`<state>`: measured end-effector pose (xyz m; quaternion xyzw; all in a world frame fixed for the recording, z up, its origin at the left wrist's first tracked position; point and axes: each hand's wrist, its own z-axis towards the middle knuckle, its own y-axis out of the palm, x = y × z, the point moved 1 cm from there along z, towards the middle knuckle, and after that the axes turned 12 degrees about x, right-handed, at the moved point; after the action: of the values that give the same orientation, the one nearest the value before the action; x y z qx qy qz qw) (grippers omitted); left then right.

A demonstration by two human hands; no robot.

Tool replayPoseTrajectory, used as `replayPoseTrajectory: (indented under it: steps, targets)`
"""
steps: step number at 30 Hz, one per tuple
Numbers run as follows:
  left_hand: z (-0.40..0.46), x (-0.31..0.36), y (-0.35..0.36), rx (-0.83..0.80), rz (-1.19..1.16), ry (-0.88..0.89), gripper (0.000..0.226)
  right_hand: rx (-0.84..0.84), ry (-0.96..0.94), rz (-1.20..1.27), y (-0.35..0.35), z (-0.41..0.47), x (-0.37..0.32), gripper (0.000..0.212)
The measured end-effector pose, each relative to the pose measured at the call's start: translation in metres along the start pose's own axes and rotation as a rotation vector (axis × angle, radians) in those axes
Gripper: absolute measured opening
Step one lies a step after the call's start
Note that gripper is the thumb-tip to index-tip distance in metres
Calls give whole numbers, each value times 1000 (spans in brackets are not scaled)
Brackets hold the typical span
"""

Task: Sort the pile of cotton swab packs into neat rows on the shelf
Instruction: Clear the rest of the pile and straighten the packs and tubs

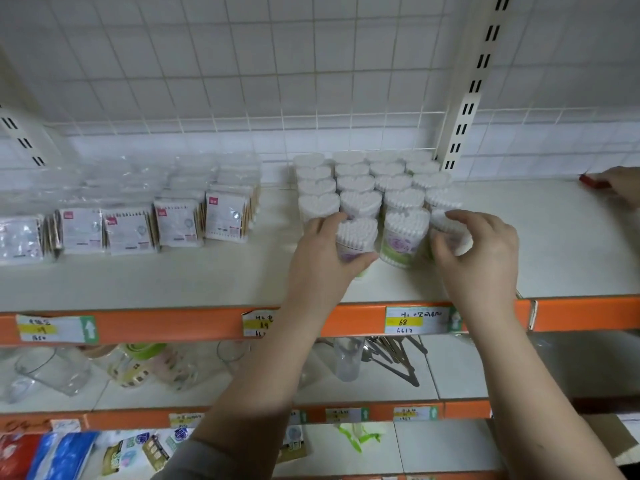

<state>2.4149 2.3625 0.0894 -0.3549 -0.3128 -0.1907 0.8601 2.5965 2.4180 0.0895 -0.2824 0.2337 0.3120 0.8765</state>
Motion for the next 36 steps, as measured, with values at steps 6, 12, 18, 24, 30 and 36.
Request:
replayPoseTrajectory:
  steps: [6,12,18,24,30,36]
  targets:
    - [4,-2,7,-27,-86,-25,60,-27,-78,-48,10,6,12,20]
    - [6,-1,17,-24,-84,-36,64,-28,-139,-77,14,11,17,23]
    - [10,0,25,-52,58,-20,73,-23,-148,-40,10,12,17,22]
    - [4,-4,18,-41,19,-54,76,-18,-134,10,2,4,4,32]
    - [4,-16,-15,-42,64,-19,59,-54,-86,37,-6,-14,-22,35]
    - [17,-50,-75,22,149,-59,43,-282,6,-4,-12,-37,-64,31]
